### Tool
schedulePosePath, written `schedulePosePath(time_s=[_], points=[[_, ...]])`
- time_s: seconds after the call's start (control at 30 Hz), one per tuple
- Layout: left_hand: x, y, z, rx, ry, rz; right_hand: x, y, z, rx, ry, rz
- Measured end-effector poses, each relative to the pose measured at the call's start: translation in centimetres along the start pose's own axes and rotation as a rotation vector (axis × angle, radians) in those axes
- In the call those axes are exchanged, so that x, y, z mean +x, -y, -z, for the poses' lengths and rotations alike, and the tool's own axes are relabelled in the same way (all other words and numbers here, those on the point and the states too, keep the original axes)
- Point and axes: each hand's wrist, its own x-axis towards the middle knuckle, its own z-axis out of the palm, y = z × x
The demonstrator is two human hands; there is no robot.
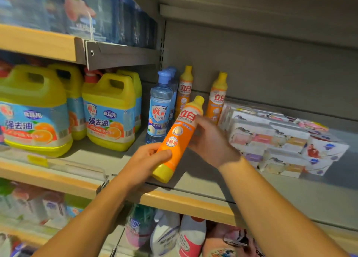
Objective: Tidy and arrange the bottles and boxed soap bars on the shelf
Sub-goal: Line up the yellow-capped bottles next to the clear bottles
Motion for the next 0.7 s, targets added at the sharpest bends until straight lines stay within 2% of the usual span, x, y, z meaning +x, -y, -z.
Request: schedulePosePath(time_s=[0.07,0.2,0.37,0.47,0.57,0.63,0.7], points=[[0.0,0.1,0.2,0.029,0.046,0.028,0.2,-2.0,0.6,0.107,0.008,-0.081],[0.1,-0.2,-0.4,0.139,0.07,0.047,1.2,-4.3,1.9,0.197,-0.051,-0.057],[0.1,-0.1,-1.2,0.298,-0.172,-0.091,1.8,-4.7,2.6,0.111,-0.234,0.069],[-0.2,0.3,-1.2,0.508,-0.195,-0.199,2.0,-4.7,3.5,0.096,-0.312,0.16],[0.0,0.6,-1.5,0.678,-0.186,-0.243,1.9,-5.0,3.7,0.041,-0.305,0.185],[0.0,0.8,-1.3,0.672,-0.225,-0.238,1.7,-4.9,3.6,0.011,-0.283,0.178],[-0.2,0.6,-1.1,0.542,-0.238,-0.171,1.6,-4.8,3.5,0.051,-0.241,0.144]])
